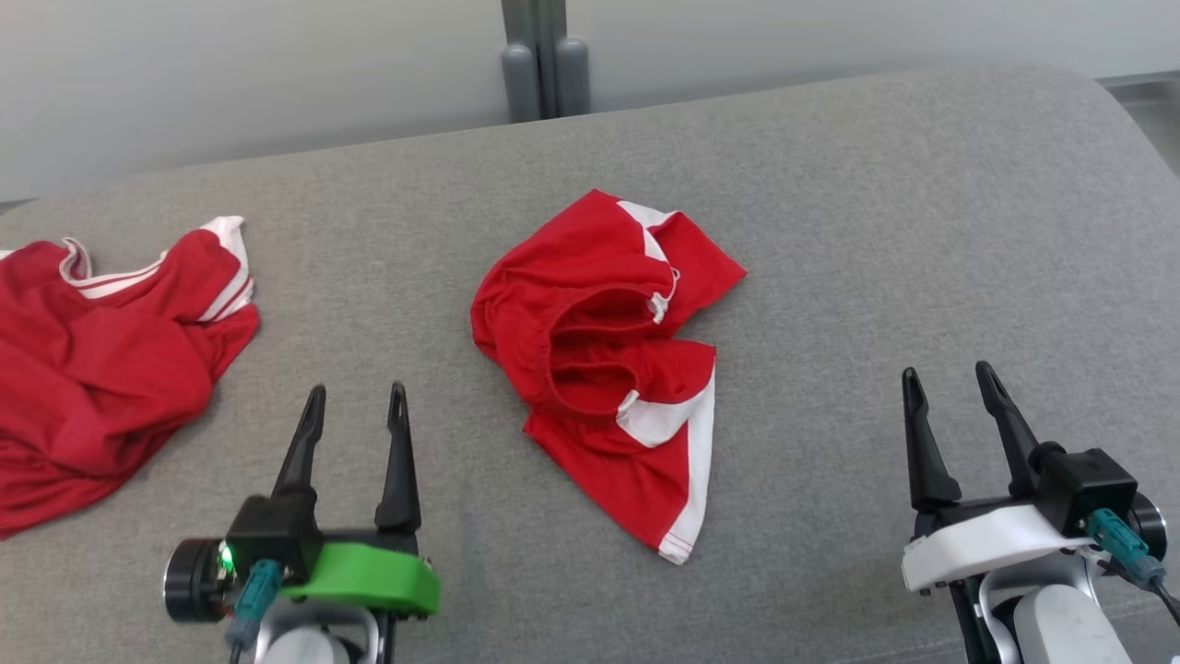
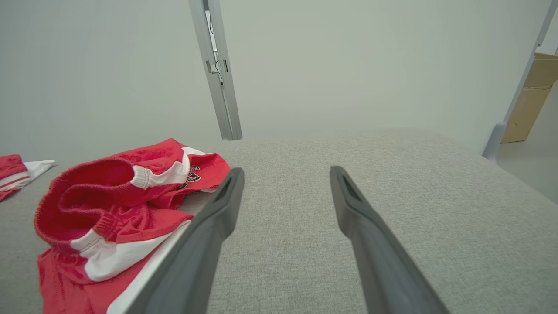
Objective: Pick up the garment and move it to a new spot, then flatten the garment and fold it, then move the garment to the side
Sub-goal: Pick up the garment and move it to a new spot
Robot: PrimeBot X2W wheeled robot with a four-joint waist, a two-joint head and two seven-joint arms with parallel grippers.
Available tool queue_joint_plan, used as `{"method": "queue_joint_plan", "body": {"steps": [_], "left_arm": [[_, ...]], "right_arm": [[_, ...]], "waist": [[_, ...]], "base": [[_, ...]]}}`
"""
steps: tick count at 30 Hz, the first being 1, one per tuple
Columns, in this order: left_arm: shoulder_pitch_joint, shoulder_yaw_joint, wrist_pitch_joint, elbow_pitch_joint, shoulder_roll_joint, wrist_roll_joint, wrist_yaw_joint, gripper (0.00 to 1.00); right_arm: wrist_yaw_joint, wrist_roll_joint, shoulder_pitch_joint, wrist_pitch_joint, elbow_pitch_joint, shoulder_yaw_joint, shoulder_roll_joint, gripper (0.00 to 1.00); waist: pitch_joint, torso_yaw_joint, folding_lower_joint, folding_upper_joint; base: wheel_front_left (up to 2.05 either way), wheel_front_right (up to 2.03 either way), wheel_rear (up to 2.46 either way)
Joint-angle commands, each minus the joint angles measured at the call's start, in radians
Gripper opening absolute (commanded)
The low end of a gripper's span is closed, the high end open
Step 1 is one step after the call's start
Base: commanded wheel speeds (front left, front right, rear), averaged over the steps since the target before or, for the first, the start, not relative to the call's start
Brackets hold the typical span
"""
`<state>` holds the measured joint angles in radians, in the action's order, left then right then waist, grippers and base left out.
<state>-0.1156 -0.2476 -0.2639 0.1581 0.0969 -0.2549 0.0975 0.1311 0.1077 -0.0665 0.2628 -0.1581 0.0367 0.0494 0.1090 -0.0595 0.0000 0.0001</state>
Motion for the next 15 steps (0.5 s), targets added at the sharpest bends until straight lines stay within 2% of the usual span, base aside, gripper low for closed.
{"method": "queue_joint_plan", "body": {"steps": [1, 7, 15], "left_arm": [[0.052, 0.018, -0.001, -0.016, -0.006, 0.018, -0.006, 1.00], [0.186, 0.083, -0.001, -0.034, -0.023, 0.058, -0.055, 1.00], [0.259, 0.165, -0.001, -0.022, -0.039, 0.077, -0.128, 1.00]], "right_arm": [[-0.001, 0.002, 0.023, 0.003, -0.006, 0.007, 0.002, 1.00], [-0.001, 0.000, 0.073, 0.003, -0.031, 0.022, 0.003, 1.00], [-0.001, -0.015, 0.121, 0.003, -0.052, 0.029, 0.002, 1.00]], "waist": [[-0.041, 0.046, 0.0000, -0.0001], [-0.074, 0.081, 0.0000, -0.0001], [-0.107, 0.113, 0.0000, -0.0001]], "base": [[0.00, 0.00, 0.00], [0.00, 0.00, 0.00], [0.00, 0.00, 0.00]]}}
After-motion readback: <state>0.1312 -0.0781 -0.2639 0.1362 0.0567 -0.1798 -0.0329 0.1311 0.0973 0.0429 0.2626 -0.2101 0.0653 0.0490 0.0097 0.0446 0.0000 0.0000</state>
